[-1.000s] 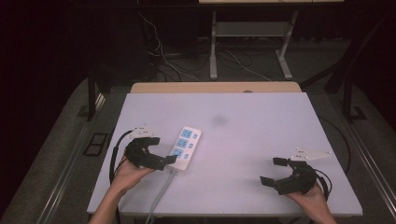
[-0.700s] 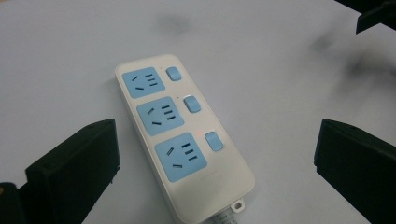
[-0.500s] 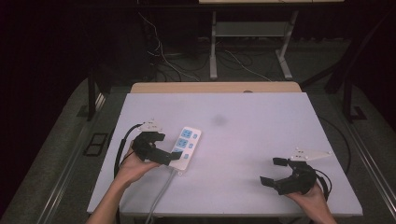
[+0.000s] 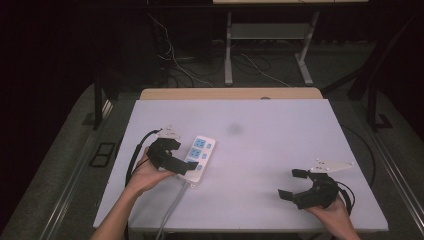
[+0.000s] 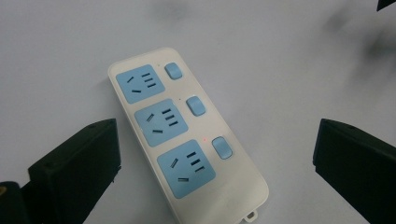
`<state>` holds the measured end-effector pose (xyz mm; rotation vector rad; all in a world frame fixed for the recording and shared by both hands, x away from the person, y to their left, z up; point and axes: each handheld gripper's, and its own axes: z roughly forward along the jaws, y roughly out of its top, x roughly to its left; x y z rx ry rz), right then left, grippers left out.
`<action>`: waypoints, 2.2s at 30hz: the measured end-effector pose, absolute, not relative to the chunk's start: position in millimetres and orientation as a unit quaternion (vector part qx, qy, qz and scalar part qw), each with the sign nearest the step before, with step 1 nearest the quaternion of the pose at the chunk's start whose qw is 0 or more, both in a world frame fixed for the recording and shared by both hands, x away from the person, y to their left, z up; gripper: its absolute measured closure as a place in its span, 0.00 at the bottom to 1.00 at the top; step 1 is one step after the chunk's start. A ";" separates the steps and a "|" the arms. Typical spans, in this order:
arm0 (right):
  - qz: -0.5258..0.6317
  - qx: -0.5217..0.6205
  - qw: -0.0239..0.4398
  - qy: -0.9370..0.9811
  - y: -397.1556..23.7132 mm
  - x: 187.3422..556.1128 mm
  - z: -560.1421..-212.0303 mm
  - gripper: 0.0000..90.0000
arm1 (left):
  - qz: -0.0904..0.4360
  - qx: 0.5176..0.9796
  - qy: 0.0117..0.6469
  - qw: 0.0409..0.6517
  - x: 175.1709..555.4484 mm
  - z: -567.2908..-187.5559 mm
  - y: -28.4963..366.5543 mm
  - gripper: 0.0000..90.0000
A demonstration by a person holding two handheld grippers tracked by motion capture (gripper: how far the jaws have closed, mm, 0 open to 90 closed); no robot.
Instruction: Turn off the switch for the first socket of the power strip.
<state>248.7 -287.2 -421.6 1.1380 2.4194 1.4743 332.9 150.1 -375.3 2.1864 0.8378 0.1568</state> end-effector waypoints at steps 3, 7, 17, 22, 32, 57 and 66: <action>0.481 0.371 0.044 0.793 -286.6 249.0 -422.0 0.01 | 0.058 0.864 0.325 0.379 334.6 -376.0 147.8 0.01; 0.481 0.371 0.045 0.793 -286.6 248.9 -422.0 0.01 | 0.054 0.872 0.317 0.369 336.7 -375.4 142.7 0.03; 0.479 0.371 0.043 0.794 -285.6 248.7 -422.7 0.01 | 0.048 0.889 0.296 0.346 340.1 -377.7 130.7 0.11; 0.479 0.370 0.042 0.795 -285.4 248.8 -422.8 0.01 | 0.048 0.896 0.287 0.336 343.1 -376.5 127.1 0.19; 0.478 0.368 0.042 0.797 -284.9 248.7 -423.1 0.01 | 0.046 0.907 0.262 0.327 346.1 -378.3 123.5 0.50; 0.474 0.364 0.039 0.801 -283.3 248.3 -423.8 0.01 | 0.038 0.922 0.257 0.287 356.0 -396.4 114.5 0.99; 0.473 0.362 0.039 0.802 -282.9 248.2 -424.1 0.01 | 0.034 0.925 0.255 0.281 356.3 -400.2 111.2 0.99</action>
